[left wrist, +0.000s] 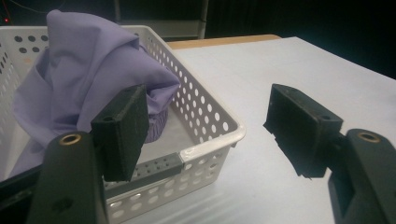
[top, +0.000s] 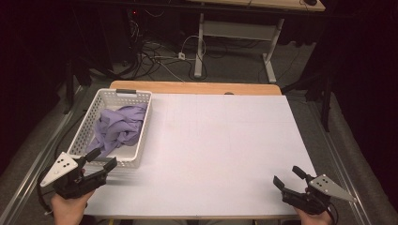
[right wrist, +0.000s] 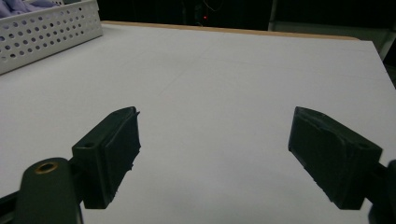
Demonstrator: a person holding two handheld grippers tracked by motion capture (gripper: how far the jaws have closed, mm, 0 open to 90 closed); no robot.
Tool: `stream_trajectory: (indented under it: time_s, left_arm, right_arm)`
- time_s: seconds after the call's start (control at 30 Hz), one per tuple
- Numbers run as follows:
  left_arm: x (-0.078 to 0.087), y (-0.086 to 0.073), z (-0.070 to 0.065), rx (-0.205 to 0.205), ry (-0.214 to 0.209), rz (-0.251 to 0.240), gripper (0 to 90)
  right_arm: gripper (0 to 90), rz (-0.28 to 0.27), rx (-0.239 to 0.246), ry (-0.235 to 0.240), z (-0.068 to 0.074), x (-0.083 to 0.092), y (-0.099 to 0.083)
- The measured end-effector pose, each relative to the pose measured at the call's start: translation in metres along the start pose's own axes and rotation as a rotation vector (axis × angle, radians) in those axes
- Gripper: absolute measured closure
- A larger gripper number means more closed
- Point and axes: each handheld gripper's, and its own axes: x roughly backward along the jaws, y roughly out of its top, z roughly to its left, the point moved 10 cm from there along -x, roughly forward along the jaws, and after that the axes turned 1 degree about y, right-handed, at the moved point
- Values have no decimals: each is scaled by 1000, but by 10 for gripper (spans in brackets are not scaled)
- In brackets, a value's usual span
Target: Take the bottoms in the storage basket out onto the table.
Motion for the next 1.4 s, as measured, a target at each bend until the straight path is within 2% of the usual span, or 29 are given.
stream_trajectory:
  time_s: [0.7, 1.03, 1.4]
  left_arm:
    - [-21, 2, -14, -7, -34, 18, 292]
    - [-32, -2, -19, -8, -38, 35, 292]
    - [-45, 0, -21, -4, -34, 40, 292]
  right_arm:
    - [173, 4, 5, 4, 1, 0, 0]
    - [175, 4, 9, 7, 1, 0, 0]
    - [175, 2, 12, 8, 2, 0, 0]
